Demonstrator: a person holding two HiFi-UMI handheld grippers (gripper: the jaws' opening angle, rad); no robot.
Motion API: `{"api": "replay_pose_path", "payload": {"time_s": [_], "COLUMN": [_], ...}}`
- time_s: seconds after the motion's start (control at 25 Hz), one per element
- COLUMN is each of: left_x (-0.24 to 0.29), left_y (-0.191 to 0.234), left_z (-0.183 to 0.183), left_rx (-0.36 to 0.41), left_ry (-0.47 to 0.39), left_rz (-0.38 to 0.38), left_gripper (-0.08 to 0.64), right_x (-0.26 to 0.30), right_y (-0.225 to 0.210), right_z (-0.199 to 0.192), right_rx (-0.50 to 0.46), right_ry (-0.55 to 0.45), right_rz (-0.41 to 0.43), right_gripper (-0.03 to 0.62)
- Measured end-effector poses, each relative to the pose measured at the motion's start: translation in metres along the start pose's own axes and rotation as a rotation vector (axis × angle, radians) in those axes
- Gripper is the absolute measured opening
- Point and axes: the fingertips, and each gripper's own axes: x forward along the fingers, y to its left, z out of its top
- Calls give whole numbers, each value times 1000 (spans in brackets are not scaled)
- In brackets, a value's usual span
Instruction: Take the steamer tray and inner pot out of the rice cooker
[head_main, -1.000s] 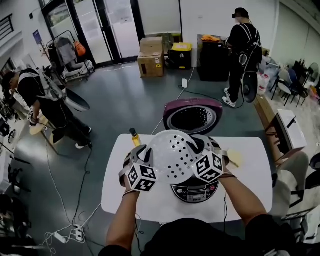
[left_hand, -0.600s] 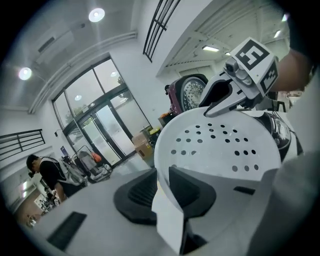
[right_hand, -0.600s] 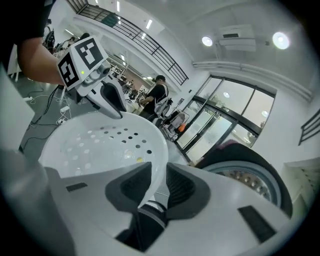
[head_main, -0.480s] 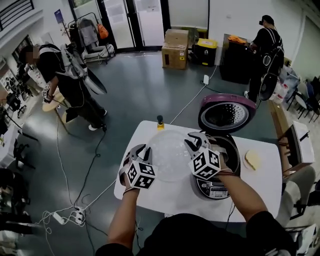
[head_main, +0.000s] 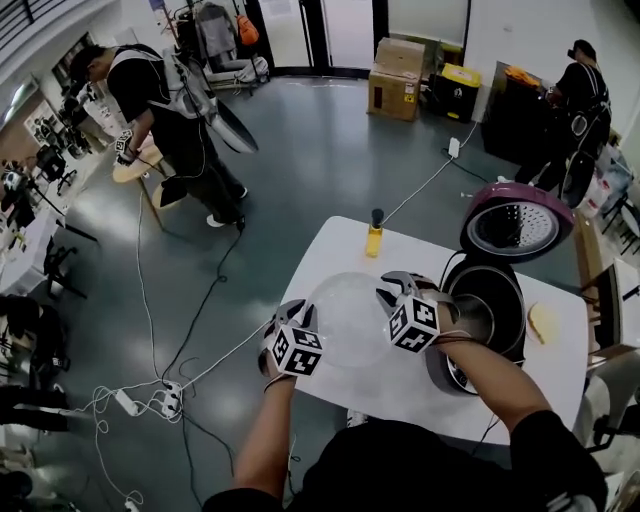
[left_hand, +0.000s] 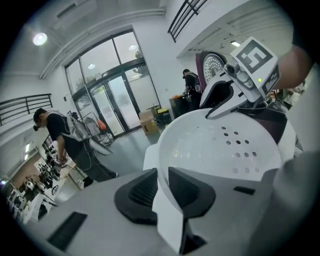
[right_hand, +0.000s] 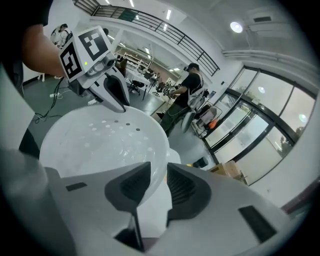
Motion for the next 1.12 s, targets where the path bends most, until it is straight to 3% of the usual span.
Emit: {"api": "replay_pose_path", "payload": {"time_s": [0.36,0.56,0.72,0.96,1.04,1.12], "left_x": [36,47,57,73,74,71], "left_y": [-4,-5,-11,-19,-14,-5], "left_z": [-90,-112,-134,-144,-143,-138], "left_rx": [-116,-177,-222,-243,-238,-230], "left_ry": [122,141,153,185,181,168], "left_rz": [-27,-24,-13,-6,14,37], "left_gripper": [61,57,48,44,89,155], "right_x": [74,97,112,132,132,128], "right_y": [70,87,106,122,114,101], "right_z": [-16,-24,-36,-53,-50,-39], "right_rx": [-46,-20,71,74,73,77], "right_ry": [99,113,127,155,144,120], "right_rz": [122,160,174,187,166,147], "right_gripper": [109,107,89,78,130,141]}}
